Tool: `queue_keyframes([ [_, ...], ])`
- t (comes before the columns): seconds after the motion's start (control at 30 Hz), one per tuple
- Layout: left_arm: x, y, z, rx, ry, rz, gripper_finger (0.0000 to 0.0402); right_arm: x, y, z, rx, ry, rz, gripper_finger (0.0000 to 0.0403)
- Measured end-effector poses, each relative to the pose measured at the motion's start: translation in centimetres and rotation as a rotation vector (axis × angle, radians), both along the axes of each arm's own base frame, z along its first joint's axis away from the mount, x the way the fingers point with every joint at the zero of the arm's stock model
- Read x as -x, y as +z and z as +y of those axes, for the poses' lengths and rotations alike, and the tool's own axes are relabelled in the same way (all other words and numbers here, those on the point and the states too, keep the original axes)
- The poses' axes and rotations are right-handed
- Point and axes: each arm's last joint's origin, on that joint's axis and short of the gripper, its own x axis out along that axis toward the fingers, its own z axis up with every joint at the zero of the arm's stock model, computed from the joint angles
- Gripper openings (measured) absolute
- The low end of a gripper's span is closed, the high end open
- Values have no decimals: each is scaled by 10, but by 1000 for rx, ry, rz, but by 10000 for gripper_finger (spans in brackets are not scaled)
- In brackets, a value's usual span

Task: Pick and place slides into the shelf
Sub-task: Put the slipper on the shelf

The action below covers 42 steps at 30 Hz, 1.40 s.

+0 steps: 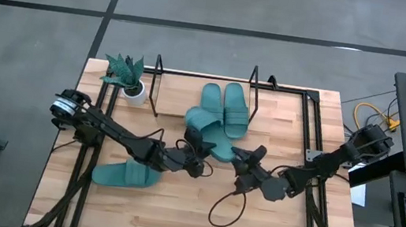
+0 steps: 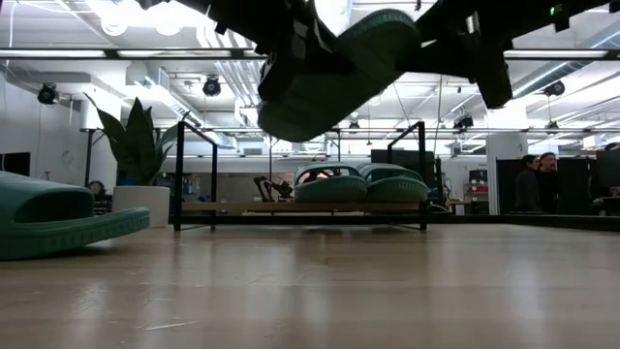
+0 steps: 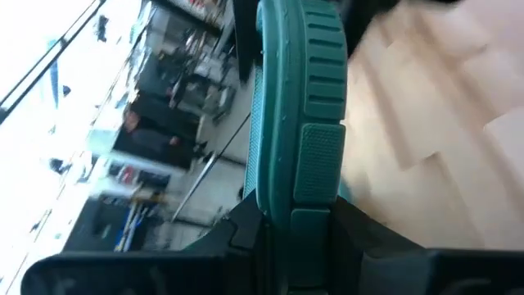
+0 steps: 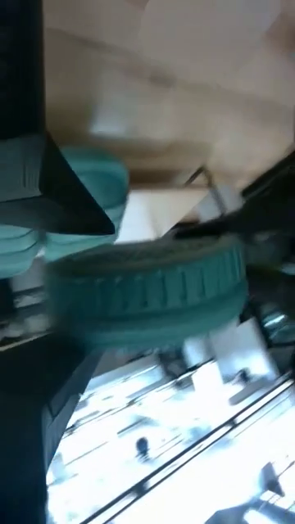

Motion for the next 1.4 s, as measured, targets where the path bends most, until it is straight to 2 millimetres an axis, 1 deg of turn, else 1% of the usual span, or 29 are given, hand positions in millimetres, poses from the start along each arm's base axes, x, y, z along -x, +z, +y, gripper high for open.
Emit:
queue_keyframes([
  [0.1, 4, 5, 0, -21, -1, 10, 56, 8, 9, 1, -20, -80, -61, 186],
  [0.23, 14, 16, -4, -34, -37, 4, 56, 21, 22, 3, -102, -41, -137, 182],
  [0.4, 33, 24, -13, 29, -283, 12, 56, 41, 29, -3, -221, 191, -169, 167],
  [0.5, 44, 25, -15, 53, -359, 7, 56, 55, 33, -10, -285, 309, -198, 157],
  [0.63, 55, 18, -24, 46, -422, 30, 56, 71, 38, -18, -382, 473, -243, 145],
  [0.73, 59, 8, -37, -54, -510, 94, 56, 80, 40, -20, -461, 639, -253, 139],
  [0.8, 60, 3, -45, -100, -551, 123, 56, 83, 40, -20, -506, 713, -251, 136],
  [0.97, 58, -2, -52, -105, -655, 147, 56, 81, 36, -20, -531, 697, -240, 140],
  [1.07, 56, -2, -50, -95, -666, 148, 56, 74, 30, -19, -518, 669, -210, 147],
  [1.27, 52, -1, -42, -54, -650, 139, 56, 50, 25, -18, -448, 447, -196, 173],
  [1.4, 50, -4, -35, 16, -620, 139, 56, 34, 23, -14, -440, 396, -182, 196],
])
